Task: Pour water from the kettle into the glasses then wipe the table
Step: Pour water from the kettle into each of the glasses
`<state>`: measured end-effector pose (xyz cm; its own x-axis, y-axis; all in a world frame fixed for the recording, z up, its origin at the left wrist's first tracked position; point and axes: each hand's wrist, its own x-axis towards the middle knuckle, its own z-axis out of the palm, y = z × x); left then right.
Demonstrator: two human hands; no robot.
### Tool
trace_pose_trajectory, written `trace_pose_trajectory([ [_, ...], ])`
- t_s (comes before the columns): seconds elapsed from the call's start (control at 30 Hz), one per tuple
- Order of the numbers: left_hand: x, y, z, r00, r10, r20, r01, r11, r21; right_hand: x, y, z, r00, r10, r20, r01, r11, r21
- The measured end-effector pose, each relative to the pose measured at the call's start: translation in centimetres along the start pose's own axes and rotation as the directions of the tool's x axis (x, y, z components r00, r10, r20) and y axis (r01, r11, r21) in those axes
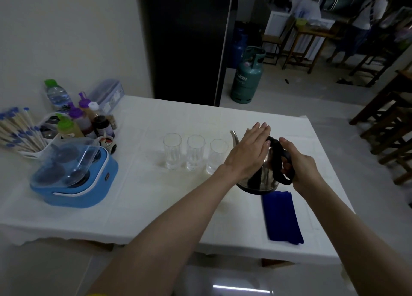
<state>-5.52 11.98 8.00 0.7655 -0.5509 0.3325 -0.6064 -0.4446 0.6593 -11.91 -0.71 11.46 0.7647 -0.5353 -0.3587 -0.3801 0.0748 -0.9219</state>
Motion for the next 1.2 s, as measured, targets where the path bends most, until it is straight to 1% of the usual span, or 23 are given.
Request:
trace_pose_trajectory([
  [0.17, 0.7, 1.4, 1.5, 1.0, 0.015, -0.006, -0.015, 1.0, -0.025, 0.4, -0.4, -2.4, 0.999, -0.044, 0.004, 0.044, 0.999, -0.017],
  [0.37, 1.1, 2.9, 4.0, 1.0, -0.021, 0.017, 0.023, 0.997, -0.078, 2.4, -0.9, -5.8, 0.999, -0.053, 0.001, 0.053, 0.983, -0.174],
  [0.47, 1.3, 3.4, 5.4, 0.998, -0.066, 0.023, 0.068, 0.991, -0.111, 3.5, -1.0, -6.8, 0.997, -0.074, 0.001, 0.072, 0.971, -0.228],
  [0.63, 1.4, 3.5, 6.8, 0.983, -0.184, -0.003, 0.18, 0.966, -0.185, 5.1, -1.6, -6.9, 0.994, -0.111, 0.023, 0.112, 0.935, -0.337],
  [0.73, 1.5, 3.5, 6.9, 0.967, -0.253, -0.005, 0.246, 0.945, -0.217, 5.9, -2.1, -6.5, 0.99, -0.13, 0.051, 0.14, 0.901, -0.411],
  [0.97, 1.7, 3.3, 7.1, 0.937, -0.347, -0.029, 0.334, 0.918, -0.212, 7.0, -3.2, -5.2, 0.966, -0.221, 0.138, 0.26, 0.776, -0.575],
  [1.07, 1.9, 3.6, 7.2, 0.925, -0.379, -0.034, 0.363, 0.905, -0.22, 7.3, -3.8, -5.1, 0.96, -0.228, 0.162, 0.279, 0.737, -0.615],
  [1.2, 2.1, 4.2, 7.2, 0.915, -0.401, -0.047, 0.38, 0.895, -0.234, 7.7, -4.2, -5.1, 0.957, -0.241, 0.161, 0.288, 0.719, -0.633],
])
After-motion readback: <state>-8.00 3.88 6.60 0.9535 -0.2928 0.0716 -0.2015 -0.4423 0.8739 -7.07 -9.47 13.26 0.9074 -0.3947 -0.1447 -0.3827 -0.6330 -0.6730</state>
